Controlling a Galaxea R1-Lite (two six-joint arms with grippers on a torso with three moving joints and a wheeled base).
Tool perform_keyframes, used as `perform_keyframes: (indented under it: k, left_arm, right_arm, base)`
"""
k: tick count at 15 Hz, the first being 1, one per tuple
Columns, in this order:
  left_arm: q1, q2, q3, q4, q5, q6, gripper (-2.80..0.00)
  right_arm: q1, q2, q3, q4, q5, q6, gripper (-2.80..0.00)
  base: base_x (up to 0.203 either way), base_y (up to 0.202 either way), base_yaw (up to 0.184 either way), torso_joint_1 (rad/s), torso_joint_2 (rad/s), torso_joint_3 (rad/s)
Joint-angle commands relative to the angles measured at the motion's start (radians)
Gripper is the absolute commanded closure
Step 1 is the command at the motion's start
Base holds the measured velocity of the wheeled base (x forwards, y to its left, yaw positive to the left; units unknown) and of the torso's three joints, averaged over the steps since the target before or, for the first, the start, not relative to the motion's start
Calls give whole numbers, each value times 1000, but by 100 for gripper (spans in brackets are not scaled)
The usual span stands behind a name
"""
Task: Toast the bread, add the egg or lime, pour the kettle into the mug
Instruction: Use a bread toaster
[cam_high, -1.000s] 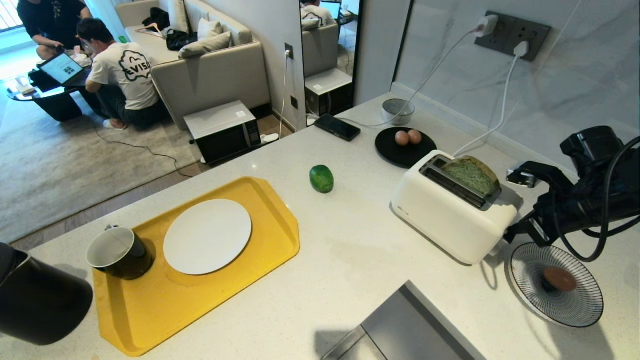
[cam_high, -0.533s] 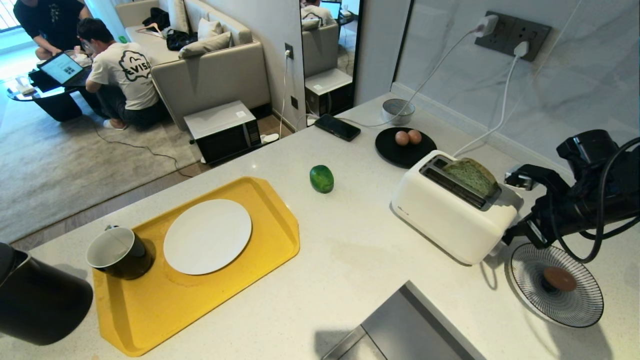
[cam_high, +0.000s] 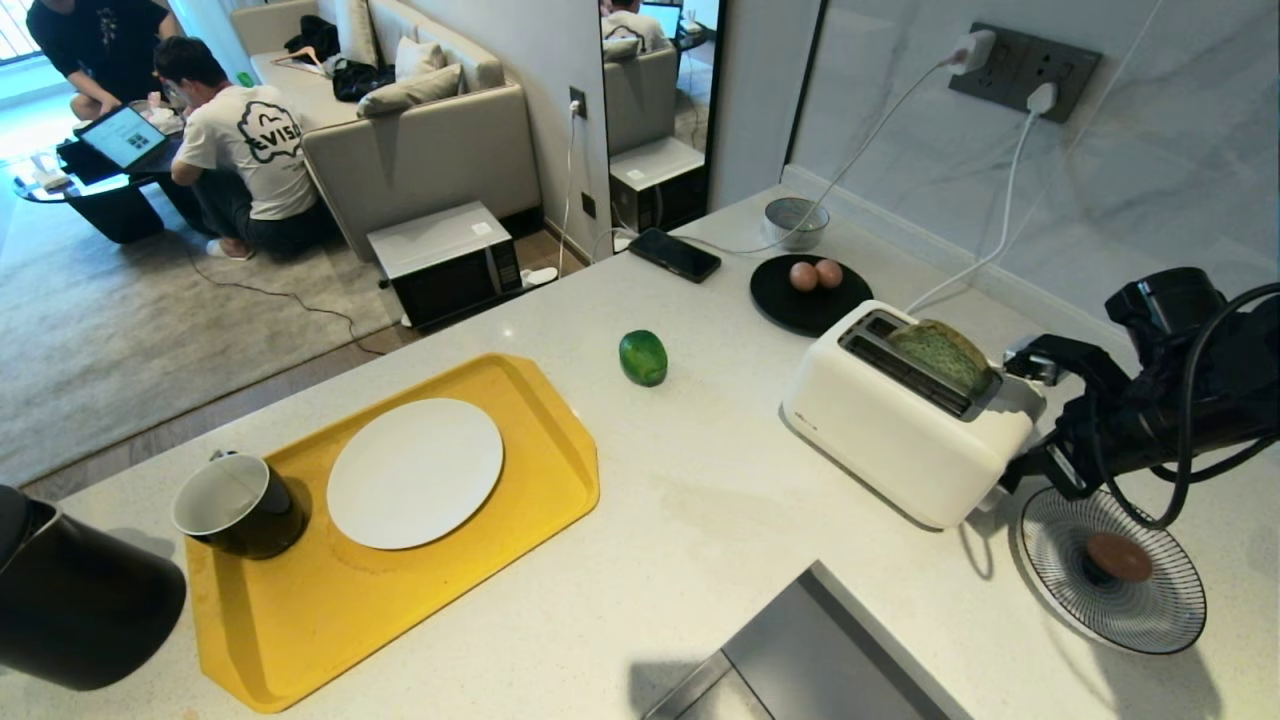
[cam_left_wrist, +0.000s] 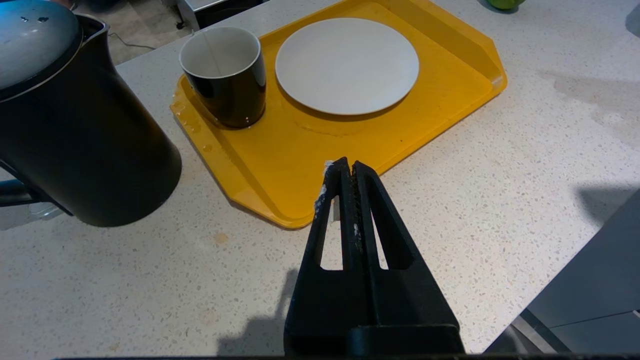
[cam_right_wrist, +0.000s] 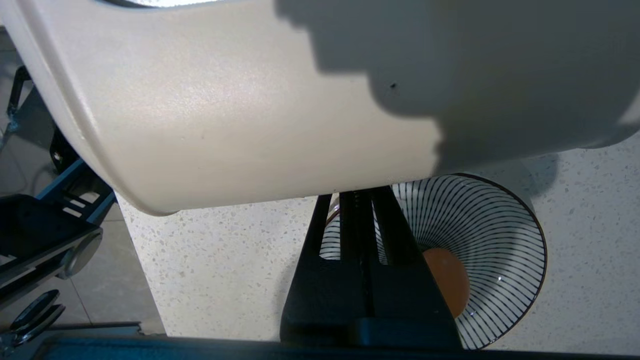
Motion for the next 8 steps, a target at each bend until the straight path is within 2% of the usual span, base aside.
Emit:
perform_keyframes:
  k: [1,8]
  left_arm:
    - [1,1,0,0,0,0,0]
    - [1,1,0,0,0,0,0]
  right_arm:
    - [0,6,7,2,0,-4,0]
    - [0,4,16,2,0,-3,0]
  base:
    - [0,0,0,0,0,0]
    - [0,0,0,0,0,0]
